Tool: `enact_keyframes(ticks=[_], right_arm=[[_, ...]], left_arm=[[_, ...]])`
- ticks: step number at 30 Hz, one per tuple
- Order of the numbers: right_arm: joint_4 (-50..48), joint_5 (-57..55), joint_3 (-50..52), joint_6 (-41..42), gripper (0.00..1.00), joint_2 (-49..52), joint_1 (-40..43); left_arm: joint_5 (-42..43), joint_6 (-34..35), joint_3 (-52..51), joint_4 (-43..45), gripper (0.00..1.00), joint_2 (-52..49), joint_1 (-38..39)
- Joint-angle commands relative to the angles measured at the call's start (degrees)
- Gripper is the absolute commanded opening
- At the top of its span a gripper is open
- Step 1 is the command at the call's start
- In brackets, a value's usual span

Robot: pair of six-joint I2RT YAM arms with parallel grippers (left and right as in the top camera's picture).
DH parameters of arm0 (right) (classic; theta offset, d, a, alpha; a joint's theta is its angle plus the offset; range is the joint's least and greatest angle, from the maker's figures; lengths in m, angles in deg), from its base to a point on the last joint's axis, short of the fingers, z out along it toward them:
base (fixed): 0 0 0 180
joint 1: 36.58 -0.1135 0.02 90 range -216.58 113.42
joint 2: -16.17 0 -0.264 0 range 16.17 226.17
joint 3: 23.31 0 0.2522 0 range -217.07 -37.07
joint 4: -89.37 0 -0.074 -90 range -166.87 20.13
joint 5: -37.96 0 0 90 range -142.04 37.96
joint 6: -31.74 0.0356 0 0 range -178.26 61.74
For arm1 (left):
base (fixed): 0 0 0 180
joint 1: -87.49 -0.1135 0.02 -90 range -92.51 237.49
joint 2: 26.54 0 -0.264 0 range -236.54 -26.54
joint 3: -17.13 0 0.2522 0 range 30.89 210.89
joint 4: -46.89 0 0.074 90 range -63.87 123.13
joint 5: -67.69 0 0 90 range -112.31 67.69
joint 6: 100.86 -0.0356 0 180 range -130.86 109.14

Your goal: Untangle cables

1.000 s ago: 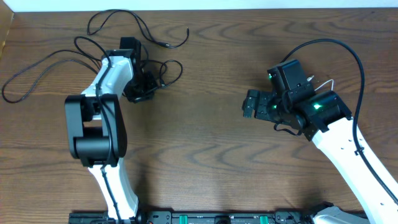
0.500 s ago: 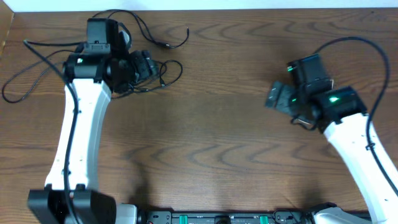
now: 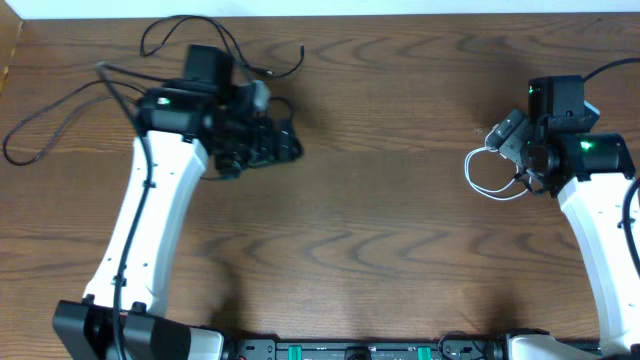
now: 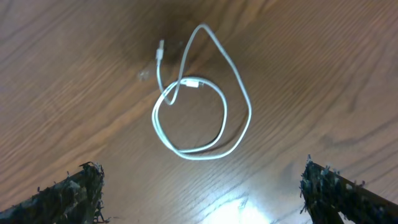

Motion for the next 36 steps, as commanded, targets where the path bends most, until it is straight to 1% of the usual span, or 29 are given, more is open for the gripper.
enact_keyframes(ticks=[1, 5, 9, 12, 15, 16, 18, 20, 22, 27, 29, 30, 32, 34, 36], right_arm=[[-1.4, -3.4, 0.1, 0.6, 0.99, 2.5, 1.7], [-3.4, -3.2, 0.1, 0.6, 0.99, 6.7, 5.1], [-4.9, -1.2, 0.1, 0.5, 0.99, 9.9, 8.3], [-7.1, 3.6, 0.1, -0.9, 0.99, 12.1, 11.0], [-10.3, 11.3, 0.1, -4.9, 0.99, 14.5, 12.8], [-11.4, 14.1, 0.1, -6.3, 0.99, 15.3, 13.1], [-13.6, 20.1, 0.1, -8.4, 0.96, 17.1, 13.3], [-15.8, 24.4, 0.1, -8.5, 0.87, 18.9, 13.2], [-17.3, 25.3, 0.1, -8.5, 0.86, 20.0, 13.2], [-19.0, 23.6, 0.1, -8.5, 0.85, 21.3, 13.2], [-19.0, 22.7, 0.1, -8.5, 0.78, 21.3, 13.2], [-19.1, 22.1, 0.1, -8.5, 0.73, 21.3, 13.2], [-19.5, 20.4, 0.1, -8.5, 0.48, 21.3, 13.2], [-19.9, 19.6, 0.1, -8.5, 0.38, 21.3, 13.2], [-20.5, 19.6, 0.1, -8.4, 0.33, 21.3, 13.2]], left_arm=[[1.7, -4.6, -0.2, 0.1, 0.93, -0.3, 5.5], [-2.6, -4.6, -0.2, 0.1, 0.93, -0.3, 10.0], [-3.7, -4.6, -0.2, 0.0, 0.94, -0.3, 11.7], [-3.7, -4.6, -0.2, 0.0, 0.94, -0.3, 11.8], [-3.7, -4.6, -0.2, 0.0, 0.93, -0.3, 11.8], [-3.7, -4.6, -0.2, 0.0, 0.94, -0.3, 11.8], [-3.7, -4.6, -0.2, 0.0, 0.94, -0.3, 11.8], [-3.7, -4.6, -0.2, 0.0, 0.94, -0.3, 11.8], [-3.7, -4.6, -0.2, 0.0, 0.94, -0.3, 11.8], [-3.7, -4.6, -0.2, 0.0, 0.94, -0.3, 11.8], [-3.7, -4.6, -0.2, 0.0, 0.94, -0.3, 11.8], [-3.7, -4.6, -0.2, 0.0, 0.94, -0.3, 11.8], [-3.7, -4.6, -0.2, 0.0, 0.94, -0.3, 11.8], [-3.7, -4.6, -0.2, 0.0, 0.94, -0.3, 11.8], [-3.7, -4.6, -0.2, 0.0, 0.94, -0.3, 11.8]])
